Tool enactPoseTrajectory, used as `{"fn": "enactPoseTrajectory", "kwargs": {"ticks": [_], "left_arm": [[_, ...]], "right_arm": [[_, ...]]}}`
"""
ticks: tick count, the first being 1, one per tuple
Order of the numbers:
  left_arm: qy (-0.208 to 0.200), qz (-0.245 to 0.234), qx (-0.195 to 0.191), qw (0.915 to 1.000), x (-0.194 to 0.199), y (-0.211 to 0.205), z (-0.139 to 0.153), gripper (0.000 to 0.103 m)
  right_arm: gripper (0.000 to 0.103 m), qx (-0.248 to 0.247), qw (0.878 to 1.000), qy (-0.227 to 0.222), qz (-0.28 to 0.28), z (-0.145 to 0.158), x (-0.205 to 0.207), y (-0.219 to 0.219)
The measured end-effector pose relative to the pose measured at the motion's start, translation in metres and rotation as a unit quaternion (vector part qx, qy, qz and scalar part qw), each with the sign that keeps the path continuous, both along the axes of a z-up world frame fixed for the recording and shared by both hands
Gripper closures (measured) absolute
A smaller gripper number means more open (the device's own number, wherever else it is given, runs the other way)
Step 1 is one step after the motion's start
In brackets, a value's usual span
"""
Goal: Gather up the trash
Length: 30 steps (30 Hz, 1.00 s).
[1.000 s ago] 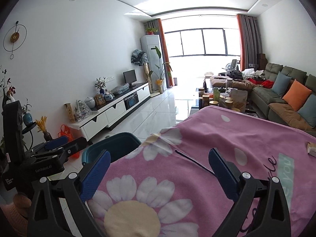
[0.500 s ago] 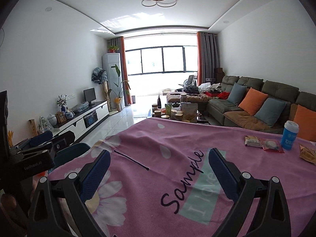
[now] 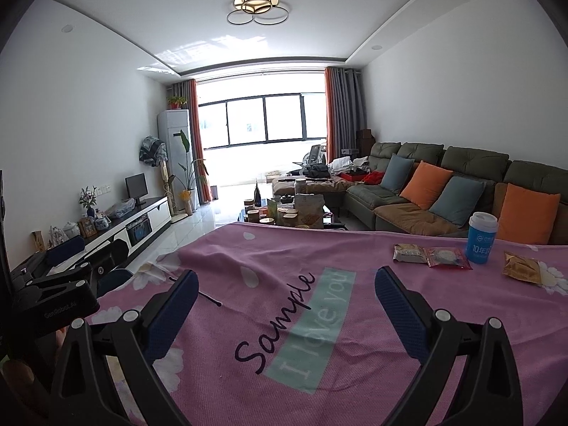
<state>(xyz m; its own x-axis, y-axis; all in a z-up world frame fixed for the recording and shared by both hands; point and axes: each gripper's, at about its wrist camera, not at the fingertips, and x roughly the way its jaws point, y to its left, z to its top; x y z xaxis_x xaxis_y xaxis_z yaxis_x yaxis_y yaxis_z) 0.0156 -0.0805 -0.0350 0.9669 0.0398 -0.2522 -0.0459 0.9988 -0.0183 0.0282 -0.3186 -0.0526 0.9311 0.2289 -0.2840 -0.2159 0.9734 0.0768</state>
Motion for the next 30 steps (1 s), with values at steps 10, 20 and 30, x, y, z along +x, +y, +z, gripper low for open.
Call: {"fn": "enactPoseTrajectory", "kwargs": {"ticks": [10, 20, 30], "left_arm": [[-0.007, -0.002, 0.007, 1.0000, -0.0004, -0.0045, 0.0026, 0.006], [-0.009, -0.001, 0.009, 0.9999, -0.0001, -0.0064, 0.0024, 0.006], [-0.012, 0.002, 0.009, 0.9999, -0.0002, -0.0063, 0.0026, 0.006]], "right_arm": [[0.007, -0.005, 1.000, -0.013, -0.008, 0.0050, -0.0050, -0.0050], [0.007, -0.006, 1.000, -0.013, -0.013, 0.0076, -0.0059, -0.0078], [0.007, -0.007, 1.000, -0.014, -0.014, 0.0080, -0.0053, -0.0096]]}}
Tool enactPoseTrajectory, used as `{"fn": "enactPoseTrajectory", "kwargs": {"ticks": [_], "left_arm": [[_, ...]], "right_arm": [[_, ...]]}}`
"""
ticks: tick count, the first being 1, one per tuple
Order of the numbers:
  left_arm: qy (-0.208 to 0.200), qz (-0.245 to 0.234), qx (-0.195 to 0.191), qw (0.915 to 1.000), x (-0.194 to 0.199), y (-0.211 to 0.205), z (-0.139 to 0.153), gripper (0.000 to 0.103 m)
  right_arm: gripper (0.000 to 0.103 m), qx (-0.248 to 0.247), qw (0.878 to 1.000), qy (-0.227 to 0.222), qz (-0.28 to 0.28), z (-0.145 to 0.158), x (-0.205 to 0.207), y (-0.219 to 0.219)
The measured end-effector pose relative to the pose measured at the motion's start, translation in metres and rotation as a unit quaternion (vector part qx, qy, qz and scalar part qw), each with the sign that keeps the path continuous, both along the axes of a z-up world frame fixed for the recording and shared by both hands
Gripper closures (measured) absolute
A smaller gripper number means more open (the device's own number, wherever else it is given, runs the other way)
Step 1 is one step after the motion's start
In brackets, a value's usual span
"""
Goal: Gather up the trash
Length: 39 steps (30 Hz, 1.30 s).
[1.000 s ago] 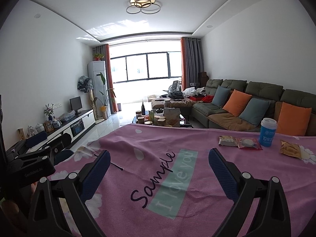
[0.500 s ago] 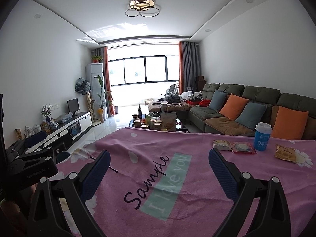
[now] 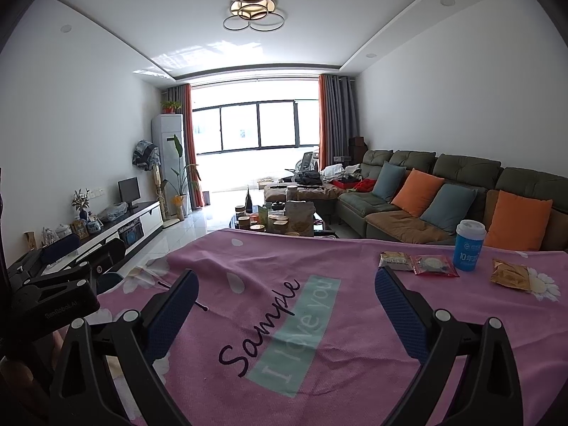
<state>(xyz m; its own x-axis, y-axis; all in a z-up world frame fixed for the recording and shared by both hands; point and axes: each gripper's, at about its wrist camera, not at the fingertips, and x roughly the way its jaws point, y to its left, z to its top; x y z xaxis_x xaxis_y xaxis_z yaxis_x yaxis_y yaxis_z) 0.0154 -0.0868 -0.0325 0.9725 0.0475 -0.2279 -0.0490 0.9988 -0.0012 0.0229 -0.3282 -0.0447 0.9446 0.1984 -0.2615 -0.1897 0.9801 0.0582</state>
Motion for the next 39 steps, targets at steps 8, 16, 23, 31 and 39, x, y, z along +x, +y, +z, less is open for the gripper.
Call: {"fn": "enactPoseTrajectory", "kwargs": {"ticks": [8, 16, 23, 31, 39], "left_arm": [[0.000, 0.002, 0.001, 1.0000, 0.0000, 0.0011, 0.0009, 0.006], [-0.001, 0.004, 0.001, 1.0000, 0.0021, 0.0004, 0.0010, 0.006], [-0.001, 0.006, 0.000, 1.0000, 0.0029, 0.0007, 0.0010, 0.006], [-0.001, 0.009, -0.001, 1.0000, 0.0040, 0.0010, 0.0013, 0.006], [0.000, 0.010, -0.001, 1.0000, 0.0046, 0.0008, 0.0008, 0.006]], "right_arm": [[0.007, 0.004, 1.000, -0.002, -0.001, 0.0001, 0.0004, -0.0014], [0.007, 0.008, 1.000, -0.003, -0.002, 0.0010, 0.0013, -0.0029], [0.007, 0.008, 1.000, -0.004, -0.003, 0.0013, 0.0017, -0.0039], [0.007, 0.008, 1.000, -0.004, -0.003, 0.0011, 0.0017, -0.0040], [0.007, 0.009, 1.000, -0.005, -0.005, 0.0013, 0.0010, -0.0059]]}}
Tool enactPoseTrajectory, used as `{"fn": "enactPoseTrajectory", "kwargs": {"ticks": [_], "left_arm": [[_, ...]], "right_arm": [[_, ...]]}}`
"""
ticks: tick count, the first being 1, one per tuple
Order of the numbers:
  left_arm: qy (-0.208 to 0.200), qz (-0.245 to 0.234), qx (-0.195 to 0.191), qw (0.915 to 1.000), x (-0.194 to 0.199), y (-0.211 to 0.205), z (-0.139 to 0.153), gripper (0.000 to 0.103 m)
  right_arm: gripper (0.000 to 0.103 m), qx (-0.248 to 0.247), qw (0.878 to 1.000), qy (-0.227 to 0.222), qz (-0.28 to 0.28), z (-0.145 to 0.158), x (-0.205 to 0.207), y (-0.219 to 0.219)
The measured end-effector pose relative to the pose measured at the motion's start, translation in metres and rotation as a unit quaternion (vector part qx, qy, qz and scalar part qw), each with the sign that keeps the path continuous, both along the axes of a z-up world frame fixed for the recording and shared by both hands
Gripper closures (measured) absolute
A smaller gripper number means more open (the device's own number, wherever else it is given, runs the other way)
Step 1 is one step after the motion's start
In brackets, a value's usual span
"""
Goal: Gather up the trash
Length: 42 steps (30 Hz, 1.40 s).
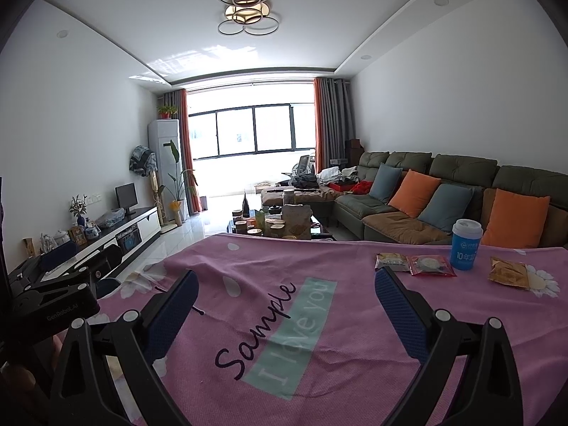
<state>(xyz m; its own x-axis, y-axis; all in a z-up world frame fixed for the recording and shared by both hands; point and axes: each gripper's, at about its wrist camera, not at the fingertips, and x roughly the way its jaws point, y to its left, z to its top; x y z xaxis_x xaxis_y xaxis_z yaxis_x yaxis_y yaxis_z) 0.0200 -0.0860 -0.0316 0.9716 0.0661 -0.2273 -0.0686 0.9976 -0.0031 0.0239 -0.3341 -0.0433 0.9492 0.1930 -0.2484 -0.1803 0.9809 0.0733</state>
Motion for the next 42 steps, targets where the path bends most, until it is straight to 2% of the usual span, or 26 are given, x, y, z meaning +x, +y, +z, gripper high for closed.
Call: {"fn": "enactPoseTrajectory", "kwargs": {"ticks": [42], "left_arm": [[0.001, 0.008, -0.004, 1.0000, -0.0003, 0.0006, -0.0007, 0.006]], "right_arm": [[0.007, -0.002, 1.000, -0.002, -0.007, 0.0037, -0.0039, -0.0033]]}}
